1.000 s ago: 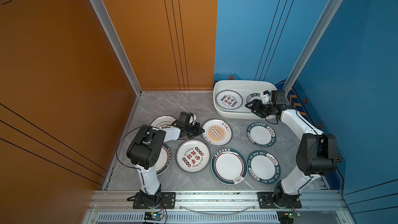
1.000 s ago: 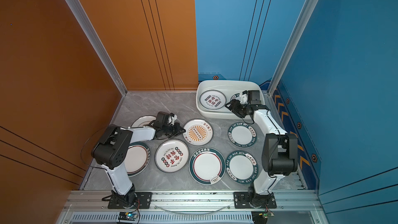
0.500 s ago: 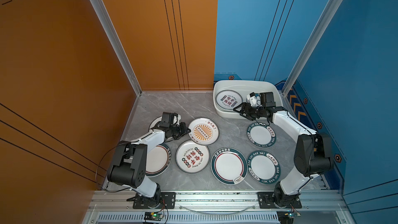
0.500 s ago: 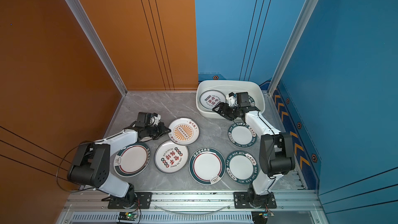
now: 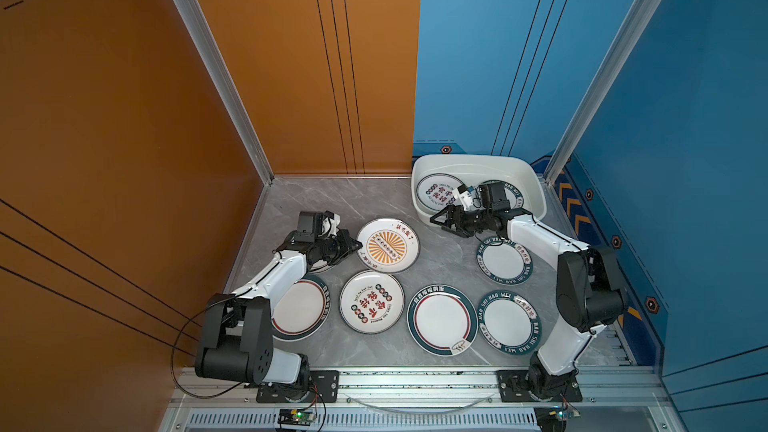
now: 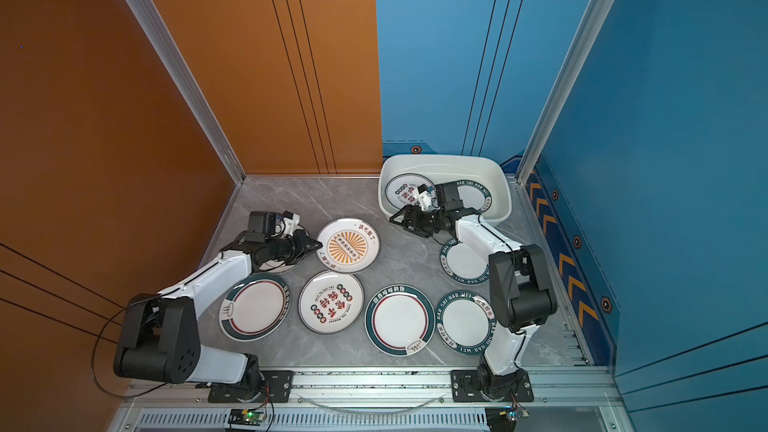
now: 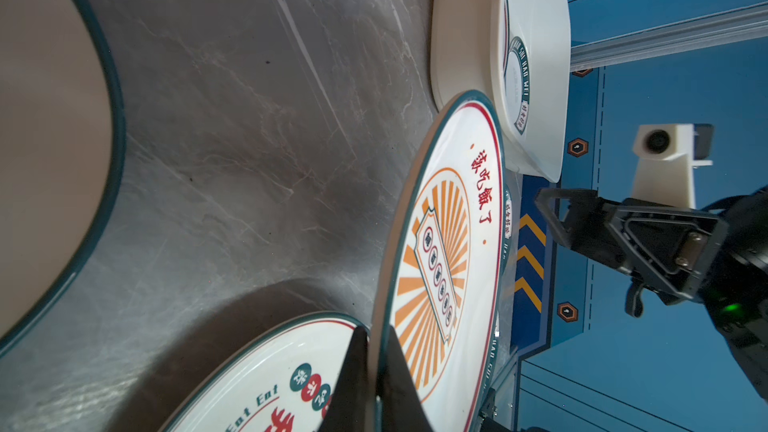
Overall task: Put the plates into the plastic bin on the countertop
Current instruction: 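Carry the sunburst plate toward the right gripper while right gripper reaches to meet it, then grasp the sunburst plate rim with the right gripper and release the left gripper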
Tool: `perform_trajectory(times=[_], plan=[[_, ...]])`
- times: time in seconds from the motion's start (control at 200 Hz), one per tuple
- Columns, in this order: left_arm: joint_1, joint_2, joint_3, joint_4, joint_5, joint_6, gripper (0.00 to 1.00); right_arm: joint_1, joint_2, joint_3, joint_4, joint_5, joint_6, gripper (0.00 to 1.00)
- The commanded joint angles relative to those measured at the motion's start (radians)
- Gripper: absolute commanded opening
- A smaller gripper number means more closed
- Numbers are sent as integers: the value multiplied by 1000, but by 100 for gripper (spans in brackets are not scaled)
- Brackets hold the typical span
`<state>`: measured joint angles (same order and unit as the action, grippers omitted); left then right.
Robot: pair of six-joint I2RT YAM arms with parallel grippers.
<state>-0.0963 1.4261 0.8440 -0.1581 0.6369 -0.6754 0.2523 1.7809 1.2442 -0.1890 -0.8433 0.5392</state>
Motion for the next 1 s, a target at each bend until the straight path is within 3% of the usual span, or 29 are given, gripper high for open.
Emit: perform_trajectory(times=[0.0, 0.26, 0.475, 0.686, 0.996], plan=[[5, -39, 60, 20, 63, -29, 0, 15, 26, 20, 34, -71, 10, 75], [-5, -21, 112, 32, 60, -50, 0, 60, 53, 22, 64, -95, 30, 74], [-41, 19, 149, 57, 46, -69, 0, 91, 78, 13, 187, -116, 133, 67], [-68, 53, 173, 69, 29, -72, 0, 109, 102, 7, 304, -143, 230, 50], [-87, 107, 225, 60, 17, -60, 0, 119, 115, 10, 315, -157, 248, 29]])
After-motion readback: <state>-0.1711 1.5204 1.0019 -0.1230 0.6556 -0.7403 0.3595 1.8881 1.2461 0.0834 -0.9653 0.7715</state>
